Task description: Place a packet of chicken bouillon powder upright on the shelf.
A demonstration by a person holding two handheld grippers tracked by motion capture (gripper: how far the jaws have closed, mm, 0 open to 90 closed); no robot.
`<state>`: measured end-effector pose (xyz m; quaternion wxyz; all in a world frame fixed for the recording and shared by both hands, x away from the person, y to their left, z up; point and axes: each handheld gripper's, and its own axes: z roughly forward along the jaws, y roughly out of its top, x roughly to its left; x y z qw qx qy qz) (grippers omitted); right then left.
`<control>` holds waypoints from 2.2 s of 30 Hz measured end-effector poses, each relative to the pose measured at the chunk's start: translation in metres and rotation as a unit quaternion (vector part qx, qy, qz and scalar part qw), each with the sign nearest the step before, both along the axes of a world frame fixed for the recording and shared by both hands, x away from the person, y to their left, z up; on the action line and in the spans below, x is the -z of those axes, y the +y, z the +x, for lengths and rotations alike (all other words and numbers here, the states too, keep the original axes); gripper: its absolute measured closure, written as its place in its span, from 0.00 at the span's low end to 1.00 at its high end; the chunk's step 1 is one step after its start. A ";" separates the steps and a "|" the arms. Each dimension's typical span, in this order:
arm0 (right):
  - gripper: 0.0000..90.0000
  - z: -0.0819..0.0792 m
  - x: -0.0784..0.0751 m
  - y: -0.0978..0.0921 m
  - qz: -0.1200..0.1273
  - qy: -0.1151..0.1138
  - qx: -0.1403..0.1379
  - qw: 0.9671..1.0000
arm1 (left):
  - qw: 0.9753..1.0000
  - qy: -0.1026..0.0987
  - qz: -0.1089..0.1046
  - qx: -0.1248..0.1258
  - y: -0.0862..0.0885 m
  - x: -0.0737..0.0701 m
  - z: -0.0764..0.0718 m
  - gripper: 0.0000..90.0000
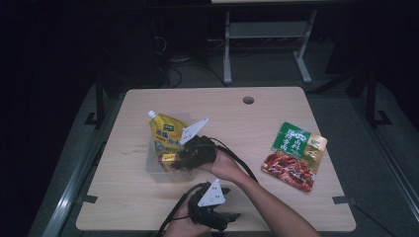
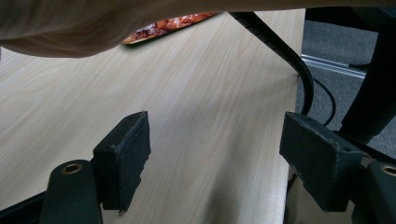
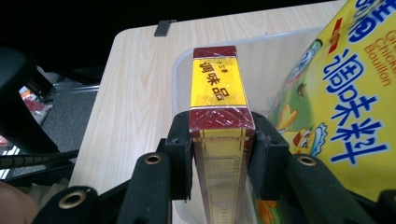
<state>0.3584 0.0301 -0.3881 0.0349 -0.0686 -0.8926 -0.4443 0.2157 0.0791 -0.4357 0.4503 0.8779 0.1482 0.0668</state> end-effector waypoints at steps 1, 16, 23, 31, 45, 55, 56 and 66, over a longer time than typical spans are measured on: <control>0.71 0.000 0.000 0.000 -0.001 0.002 0.001 1.000 | 1.000 0.000 0.000 0.000 0.000 0.000 0.000 0.26; 0.66 -0.002 0.000 -0.006 0.000 0.014 0.006 1.000 | 1.000 -0.001 0.005 0.004 -0.002 0.001 -0.001 0.26; 0.60 -0.003 -0.004 -0.012 0.007 0.019 0.010 1.000 | 1.000 0.001 0.006 -0.001 -0.002 0.002 -0.001 0.27; 0.57 -0.004 -0.010 -0.025 0.024 0.021 0.021 0.999 | 1.000 0.005 0.005 0.001 -0.002 0.001 0.000 0.28; 0.53 -0.002 -0.019 -0.060 0.038 0.029 0.049 0.998 | 1.000 0.013 0.003 -0.001 -0.003 0.002 0.002 0.30; 0.48 -0.001 -0.023 -0.085 0.041 0.042 0.069 0.996 | 1.000 0.009 0.002 -0.005 -0.003 0.000 0.006 0.30; 0.48 -0.001 -0.023 -0.087 0.040 0.043 0.070 0.996 | 1.000 0.009 0.000 -0.006 -0.003 0.000 0.006 0.30; 0.45 -0.001 -0.025 -0.118 0.033 0.046 0.099 0.993 | 1.000 0.005 0.003 -0.005 -0.004 0.000 0.007 0.30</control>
